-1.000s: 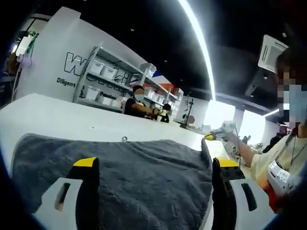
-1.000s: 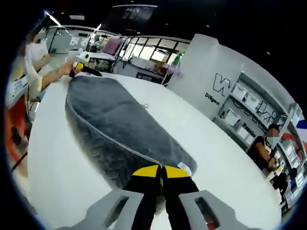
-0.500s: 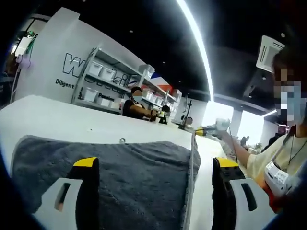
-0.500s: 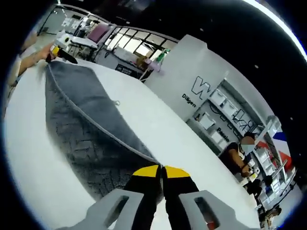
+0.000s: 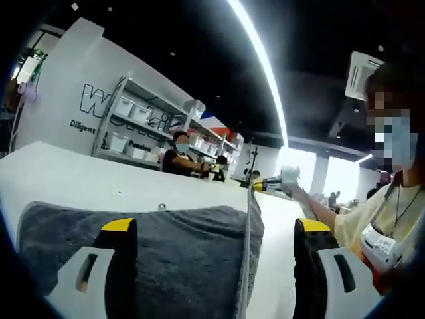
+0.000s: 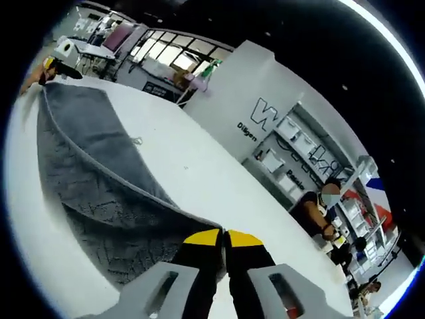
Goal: Fold the towel on the table until its edges align and the towel forms a compact rectangular stack.
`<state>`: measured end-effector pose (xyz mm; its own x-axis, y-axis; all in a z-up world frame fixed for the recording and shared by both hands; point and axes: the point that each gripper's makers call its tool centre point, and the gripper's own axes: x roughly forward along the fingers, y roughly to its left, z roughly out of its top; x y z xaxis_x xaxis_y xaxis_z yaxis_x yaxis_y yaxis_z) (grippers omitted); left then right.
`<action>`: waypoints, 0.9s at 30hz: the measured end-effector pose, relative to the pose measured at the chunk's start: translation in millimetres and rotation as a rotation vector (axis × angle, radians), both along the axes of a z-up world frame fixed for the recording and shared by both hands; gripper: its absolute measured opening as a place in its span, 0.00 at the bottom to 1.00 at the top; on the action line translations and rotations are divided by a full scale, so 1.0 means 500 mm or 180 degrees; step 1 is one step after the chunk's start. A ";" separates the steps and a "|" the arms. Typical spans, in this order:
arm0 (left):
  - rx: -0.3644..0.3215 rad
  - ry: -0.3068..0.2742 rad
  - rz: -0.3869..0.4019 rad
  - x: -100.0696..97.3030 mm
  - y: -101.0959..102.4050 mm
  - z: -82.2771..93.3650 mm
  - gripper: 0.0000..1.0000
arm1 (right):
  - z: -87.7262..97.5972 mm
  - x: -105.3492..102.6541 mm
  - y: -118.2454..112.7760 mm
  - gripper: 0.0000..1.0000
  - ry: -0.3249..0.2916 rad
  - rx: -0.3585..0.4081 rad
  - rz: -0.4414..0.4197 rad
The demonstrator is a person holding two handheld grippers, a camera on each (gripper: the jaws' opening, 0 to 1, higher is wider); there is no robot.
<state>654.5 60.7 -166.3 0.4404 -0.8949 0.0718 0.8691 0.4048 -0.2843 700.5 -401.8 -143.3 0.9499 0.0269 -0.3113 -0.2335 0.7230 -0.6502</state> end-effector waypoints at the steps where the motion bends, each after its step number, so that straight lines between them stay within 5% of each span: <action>1: -0.0002 -0.0002 -0.0001 0.000 0.000 0.000 0.96 | -0.001 0.006 -0.002 0.00 -0.0004 -0.0043 -0.0018; 10: 0.0000 0.0005 -0.0013 -0.002 -0.002 0.000 0.96 | -0.031 0.081 -0.023 0.00 0.0019 -0.0361 -0.0292; 27: 0.0045 0.0052 -0.0028 -0.004 -0.008 -0.013 0.96 | -0.177 0.178 -0.055 0.00 0.0538 -0.0253 -0.0439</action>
<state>652.6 56.7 -172.5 0.4336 -0.8996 0.0520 0.8679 0.4014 -0.2927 789.7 -429.1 -232.1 0.8771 -0.1306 -0.4622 -0.2464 0.7037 -0.6664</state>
